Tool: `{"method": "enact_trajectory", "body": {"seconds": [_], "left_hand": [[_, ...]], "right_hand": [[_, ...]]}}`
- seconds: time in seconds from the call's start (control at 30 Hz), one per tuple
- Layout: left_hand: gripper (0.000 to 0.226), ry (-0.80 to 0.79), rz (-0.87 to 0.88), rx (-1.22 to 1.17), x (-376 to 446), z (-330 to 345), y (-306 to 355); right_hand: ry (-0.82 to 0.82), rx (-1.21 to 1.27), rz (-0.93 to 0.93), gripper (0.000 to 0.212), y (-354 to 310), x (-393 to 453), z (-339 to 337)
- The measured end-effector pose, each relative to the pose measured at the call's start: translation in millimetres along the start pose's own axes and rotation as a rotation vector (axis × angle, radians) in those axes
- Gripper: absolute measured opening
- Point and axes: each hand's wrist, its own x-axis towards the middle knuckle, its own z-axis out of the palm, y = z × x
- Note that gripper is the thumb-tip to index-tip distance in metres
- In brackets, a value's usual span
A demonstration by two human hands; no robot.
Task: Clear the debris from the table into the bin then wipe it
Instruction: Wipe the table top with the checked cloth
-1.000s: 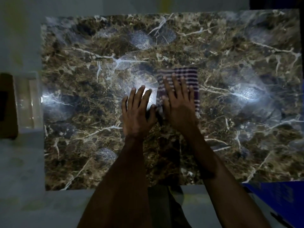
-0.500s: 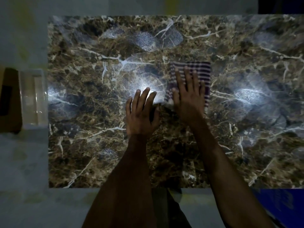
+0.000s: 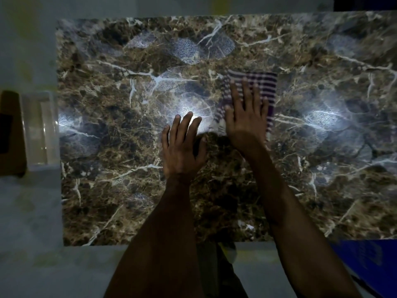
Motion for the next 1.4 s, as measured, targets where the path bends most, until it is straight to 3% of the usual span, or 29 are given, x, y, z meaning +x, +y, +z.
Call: {"method": "enact_trajectory", "body": {"seconds": [0.17,0.3,0.5,0.67,0.8,0.93,1.07,1.27,1.4], "left_hand": [[0.053,-0.003,0.009,0.003,-1,1,-2],[0.052,0.013,0.005,-0.013,0,0,-2],[0.052,0.019,0.014,0.001,-3,3,-3],[0.049,0.097,0.049,0.008,-6,7,-4],[0.051,0.025,0.006,-0.036,-8,7,-3],[0.047,0.004,0.009,-0.005,-7,7,-5],[0.045,0.003,0.017,0.02,-7,7,-5],[0.045,0.009,0.054,0.104,4,1,-5],[0.033,-0.02,0.112,0.071,52,-12,-12]], "right_hand": [[-0.035,-0.01,-0.257,0.056,-14,-38,7],[-0.057,0.012,-0.192,0.058,19,-74,-4],[-0.009,0.054,-0.061,0.058,5,-14,-2],[-0.018,0.037,-0.186,0.058,-4,-5,7],[-0.081,-0.029,-0.38,0.058,17,-54,7],[-0.07,0.008,-0.265,0.057,35,-57,2],[-0.02,0.043,-0.094,0.059,4,-23,6],[-0.079,-0.008,-0.343,0.058,-3,-72,10],[-0.071,0.005,-0.236,0.058,28,-64,1]]}}
